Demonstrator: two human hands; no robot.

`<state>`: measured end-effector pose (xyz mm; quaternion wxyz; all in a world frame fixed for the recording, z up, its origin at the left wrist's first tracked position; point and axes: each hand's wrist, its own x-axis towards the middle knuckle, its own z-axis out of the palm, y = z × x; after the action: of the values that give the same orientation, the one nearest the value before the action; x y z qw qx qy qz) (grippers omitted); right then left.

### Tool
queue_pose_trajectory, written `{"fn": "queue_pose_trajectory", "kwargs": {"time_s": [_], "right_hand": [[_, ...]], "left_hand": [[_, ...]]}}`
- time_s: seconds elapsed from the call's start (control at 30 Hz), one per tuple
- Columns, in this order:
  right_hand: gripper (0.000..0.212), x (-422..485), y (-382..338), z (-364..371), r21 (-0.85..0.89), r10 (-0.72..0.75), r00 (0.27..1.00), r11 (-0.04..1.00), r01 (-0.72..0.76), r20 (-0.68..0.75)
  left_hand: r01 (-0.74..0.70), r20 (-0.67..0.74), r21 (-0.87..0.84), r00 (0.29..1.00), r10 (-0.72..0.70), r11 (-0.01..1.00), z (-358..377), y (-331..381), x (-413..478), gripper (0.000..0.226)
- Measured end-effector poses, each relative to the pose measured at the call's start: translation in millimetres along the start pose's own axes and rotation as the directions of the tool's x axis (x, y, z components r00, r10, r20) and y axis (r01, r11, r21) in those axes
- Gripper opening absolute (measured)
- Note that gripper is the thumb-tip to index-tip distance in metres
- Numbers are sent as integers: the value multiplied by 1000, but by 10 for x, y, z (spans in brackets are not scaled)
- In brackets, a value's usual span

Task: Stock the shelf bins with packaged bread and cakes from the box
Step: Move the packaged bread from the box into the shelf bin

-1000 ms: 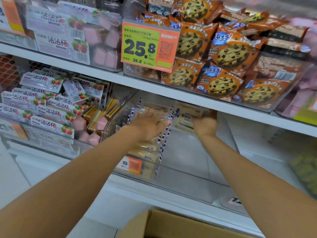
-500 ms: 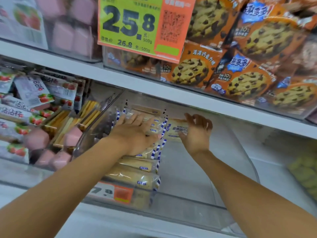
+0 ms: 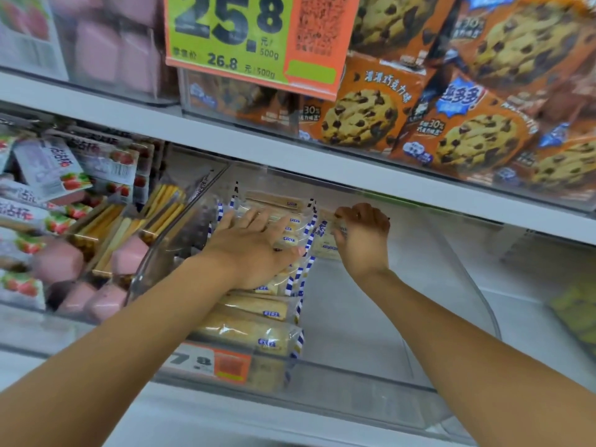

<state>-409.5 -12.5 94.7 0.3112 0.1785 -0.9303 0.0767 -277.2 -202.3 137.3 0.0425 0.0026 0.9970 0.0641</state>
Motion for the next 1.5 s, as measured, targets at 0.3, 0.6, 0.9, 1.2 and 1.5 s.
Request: {"fn": "queue_pose_trajectory", "kwargs": {"time_s": [0.3,0.6,0.9,1.2,1.5], "right_hand": [[35,-314,-105,-545,331,-27,995,944,-5,91],[14,-1408,93,-1645,586,-53,984,808,-58,171],[16,-3310,1131,-1769,423,-105,712,860,-285,694],[36,-4371,1928,-1291,168,-42,242,833,-527,969],[23,-4530,1803,-1171,215,-144,208,903,-373,967]], "left_hand": [[20,-32,-133,999,-25,991,-107,68,-93,73],[102,-389,-297,895,-218,949,-132,1000,-1236,11],[197,123,-387,979,-162,901,1163,1928,-1987,26],[342,394,-462,906,-156,818,2148,2081,-2115,23],[386,453,-571,884,-114,724,2374,2220,-2254,10]]}}
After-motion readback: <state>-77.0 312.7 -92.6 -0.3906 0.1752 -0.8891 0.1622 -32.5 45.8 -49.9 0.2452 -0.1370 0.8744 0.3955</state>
